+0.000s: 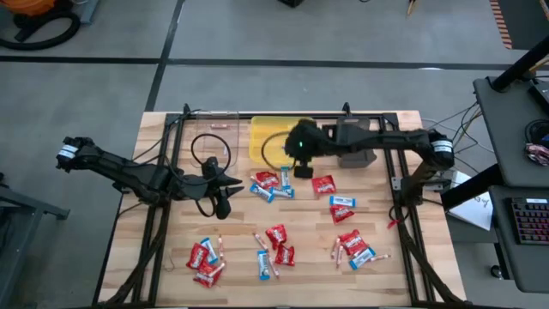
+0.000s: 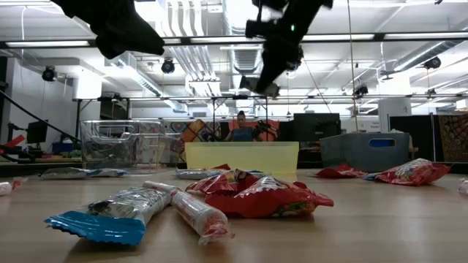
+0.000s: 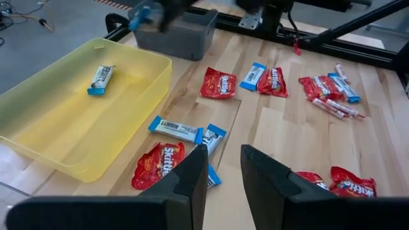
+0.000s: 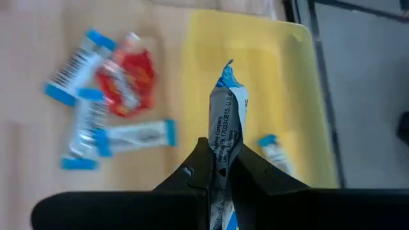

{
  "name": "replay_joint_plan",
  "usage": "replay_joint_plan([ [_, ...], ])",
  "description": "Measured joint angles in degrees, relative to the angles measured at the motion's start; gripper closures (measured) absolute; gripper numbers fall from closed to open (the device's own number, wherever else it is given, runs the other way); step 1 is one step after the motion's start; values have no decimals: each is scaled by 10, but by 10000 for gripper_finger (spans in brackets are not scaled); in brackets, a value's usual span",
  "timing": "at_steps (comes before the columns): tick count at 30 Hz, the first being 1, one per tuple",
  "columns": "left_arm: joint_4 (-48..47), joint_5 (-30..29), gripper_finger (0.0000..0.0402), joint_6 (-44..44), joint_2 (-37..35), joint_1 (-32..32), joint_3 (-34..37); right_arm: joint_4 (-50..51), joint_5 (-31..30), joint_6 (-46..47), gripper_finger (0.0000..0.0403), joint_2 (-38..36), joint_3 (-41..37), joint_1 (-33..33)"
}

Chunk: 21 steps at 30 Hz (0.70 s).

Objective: Sort candy
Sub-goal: Put the white chocolate into the yellow bin

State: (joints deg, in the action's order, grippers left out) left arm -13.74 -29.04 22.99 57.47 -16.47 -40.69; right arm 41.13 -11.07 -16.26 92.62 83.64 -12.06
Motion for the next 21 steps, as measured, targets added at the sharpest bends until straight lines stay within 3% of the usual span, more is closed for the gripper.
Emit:
replay_joint_plan([
  [7, 0, -2, 324, -14, 0, 0, 0, -8, 137, -102, 374, 34, 0, -98],
  [21, -4, -5, 324, -21, 0, 0, 0, -25, 142, -150, 374, 141, 1, -161],
])
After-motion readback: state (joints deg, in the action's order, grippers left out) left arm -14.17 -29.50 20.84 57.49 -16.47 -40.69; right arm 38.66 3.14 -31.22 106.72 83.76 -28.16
